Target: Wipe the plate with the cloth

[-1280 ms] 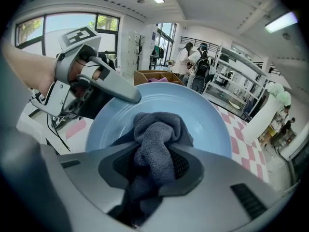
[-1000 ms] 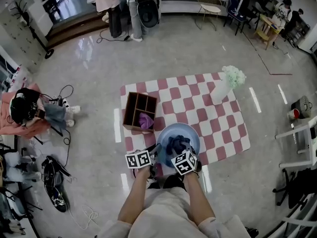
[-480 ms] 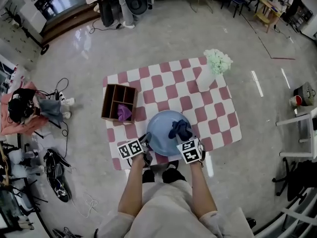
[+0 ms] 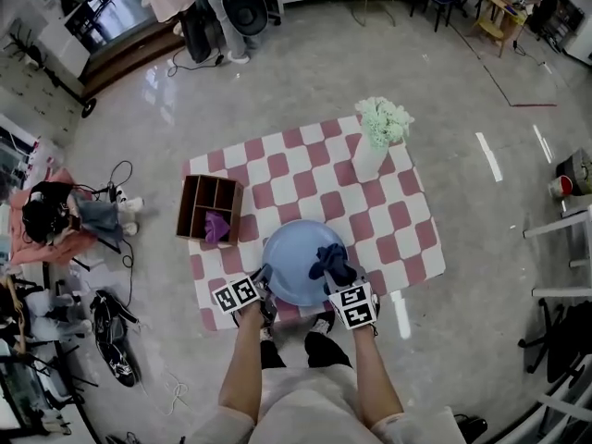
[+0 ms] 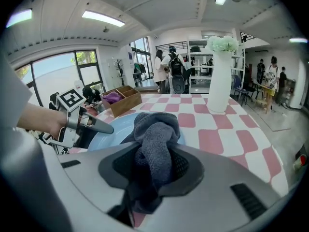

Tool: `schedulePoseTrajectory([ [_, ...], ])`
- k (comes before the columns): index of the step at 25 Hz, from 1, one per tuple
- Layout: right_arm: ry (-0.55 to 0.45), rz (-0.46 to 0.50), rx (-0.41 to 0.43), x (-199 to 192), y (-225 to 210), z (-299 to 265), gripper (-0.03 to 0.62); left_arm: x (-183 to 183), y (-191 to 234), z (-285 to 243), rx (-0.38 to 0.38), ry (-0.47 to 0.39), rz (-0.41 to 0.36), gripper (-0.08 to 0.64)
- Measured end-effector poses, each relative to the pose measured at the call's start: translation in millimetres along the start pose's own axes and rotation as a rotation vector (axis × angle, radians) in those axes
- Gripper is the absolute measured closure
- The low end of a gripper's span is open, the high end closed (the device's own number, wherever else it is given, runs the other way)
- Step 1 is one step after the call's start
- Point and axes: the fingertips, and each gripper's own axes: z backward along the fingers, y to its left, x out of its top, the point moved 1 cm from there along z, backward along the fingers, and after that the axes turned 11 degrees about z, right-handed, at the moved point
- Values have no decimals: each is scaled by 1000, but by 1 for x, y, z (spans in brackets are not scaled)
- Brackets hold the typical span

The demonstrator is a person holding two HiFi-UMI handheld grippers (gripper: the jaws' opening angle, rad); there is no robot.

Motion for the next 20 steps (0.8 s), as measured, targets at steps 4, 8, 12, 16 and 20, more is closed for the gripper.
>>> schedulePoseTrajectory([
  [4,-37,-49,-16,-1,3,11,468,5,1,-3,55,-3,-87,526],
  [8,-109,-179,-29,1,12,27,468,7,-6,3,40,39,-234,525],
  [12,-163,-266,-92,0,23,45,468,18,-11,16,54,6,-427,520],
  [16,-209,-365,-149,-3,43,62,468,18,-38,48,-29,-65,-669,520],
  [20,-253,-475,-187,-6,82,78,468,-11,-61,96,-234,-51,-750,524],
])
